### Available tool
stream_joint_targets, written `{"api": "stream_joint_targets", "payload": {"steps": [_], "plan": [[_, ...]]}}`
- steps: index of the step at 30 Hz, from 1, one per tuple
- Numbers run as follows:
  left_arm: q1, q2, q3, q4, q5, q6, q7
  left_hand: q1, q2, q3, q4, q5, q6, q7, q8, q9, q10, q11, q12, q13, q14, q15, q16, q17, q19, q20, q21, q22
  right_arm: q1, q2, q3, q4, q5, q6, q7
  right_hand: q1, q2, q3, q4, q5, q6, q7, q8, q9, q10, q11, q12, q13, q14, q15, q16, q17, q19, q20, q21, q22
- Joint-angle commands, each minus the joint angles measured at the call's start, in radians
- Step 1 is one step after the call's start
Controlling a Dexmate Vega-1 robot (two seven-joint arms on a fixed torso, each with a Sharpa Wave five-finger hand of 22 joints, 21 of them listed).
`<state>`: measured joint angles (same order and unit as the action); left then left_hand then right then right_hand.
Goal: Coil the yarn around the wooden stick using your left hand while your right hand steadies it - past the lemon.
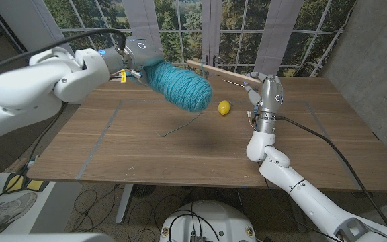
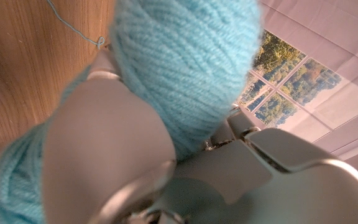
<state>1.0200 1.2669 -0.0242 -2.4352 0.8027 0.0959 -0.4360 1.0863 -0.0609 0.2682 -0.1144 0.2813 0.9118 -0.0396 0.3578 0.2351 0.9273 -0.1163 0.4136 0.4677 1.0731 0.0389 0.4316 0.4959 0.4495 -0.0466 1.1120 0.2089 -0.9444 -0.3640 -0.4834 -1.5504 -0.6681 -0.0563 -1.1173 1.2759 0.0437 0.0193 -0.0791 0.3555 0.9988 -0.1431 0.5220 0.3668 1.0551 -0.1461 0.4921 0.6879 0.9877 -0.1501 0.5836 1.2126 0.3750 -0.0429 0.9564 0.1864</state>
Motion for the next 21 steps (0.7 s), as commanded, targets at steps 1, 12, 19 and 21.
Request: {"api": "stream_joint_targets", "payload": {"steps": [1, 12, 19, 21], "plan": [[0.065, -0.054, -0.141, -0.072, 0.013, -0.012, -0.128, 0.200, 0.214, 0.002, 0.009, 0.007, 0.045, -0.005, -0.001, 0.001, 0.049, -0.045, -0.001, 0.005, 0.246, -0.270, 0.002, 0.122, -0.002, -0.129, 0.007, 0.001, -0.003, -0.016, 0.004, 0.006, 0.075, 0.016, 0.000, 0.089, 0.106, -0.002, 0.003, 0.003, 0.010, 0.001, -0.005, 0.003, 0.012, 0.001, 0.007, 0.002, 0.006, -0.080, 0.000, 0.002, -0.005, -0.095, 0.005, 0.000], [0.037, -0.142, -0.188, -0.060, 0.019, -0.048, -0.107, 0.199, 0.213, 0.000, 0.010, 0.007, 0.050, -0.004, -0.002, 0.002, 0.055, -0.046, -0.002, 0.006, 0.247, -0.270, 0.000, 0.125, -0.005, -0.128, 0.011, -0.002, -0.001, -0.036, -0.011, -0.008, 0.103, 0.084, 0.000, 0.091, 0.106, -0.003, 0.004, 0.003, 0.010, 0.003, -0.007, 0.005, 0.013, 0.004, 0.006, 0.003, 0.006, -0.080, -0.001, 0.002, -0.007, -0.097, 0.007, 0.000], [-0.029, -0.193, -0.187, -0.040, -0.037, -0.043, -0.076, 0.199, 0.212, -0.001, 0.009, 0.008, 0.054, -0.003, -0.002, 0.002, 0.058, -0.044, -0.002, 0.009, 0.248, -0.270, -0.002, 0.127, -0.006, -0.127, 0.014, -0.004, -0.018, -0.071, -0.031, -0.054, 0.063, 0.126, 0.008, 0.092, 0.103, -0.006, 0.003, 0.003, 0.010, 0.006, -0.004, 0.016, 0.009, 0.002, 0.007, 0.010, 0.002, -0.080, -0.003, 0.003, -0.010, -0.110, 0.008, -0.001], [-0.037, -0.205, -0.192, -0.040, -0.037, -0.036, -0.063, 0.199, 0.212, -0.001, 0.009, 0.009, 0.055, -0.003, -0.002, 0.003, 0.058, -0.047, -0.002, 0.010, 0.248, -0.270, -0.002, 0.128, -0.006, -0.127, 0.015, -0.004, -0.023, -0.093, -0.035, -0.072, 0.087, 0.147, 0.035, 0.093, 0.102, -0.006, 0.003, 0.003, 0.008, 0.005, -0.003, 0.018, 0.007, 0.001, 0.007, 0.012, 0.002, -0.080, -0.003, 0.003, -0.010, -0.114, 0.008, -0.001]]}}
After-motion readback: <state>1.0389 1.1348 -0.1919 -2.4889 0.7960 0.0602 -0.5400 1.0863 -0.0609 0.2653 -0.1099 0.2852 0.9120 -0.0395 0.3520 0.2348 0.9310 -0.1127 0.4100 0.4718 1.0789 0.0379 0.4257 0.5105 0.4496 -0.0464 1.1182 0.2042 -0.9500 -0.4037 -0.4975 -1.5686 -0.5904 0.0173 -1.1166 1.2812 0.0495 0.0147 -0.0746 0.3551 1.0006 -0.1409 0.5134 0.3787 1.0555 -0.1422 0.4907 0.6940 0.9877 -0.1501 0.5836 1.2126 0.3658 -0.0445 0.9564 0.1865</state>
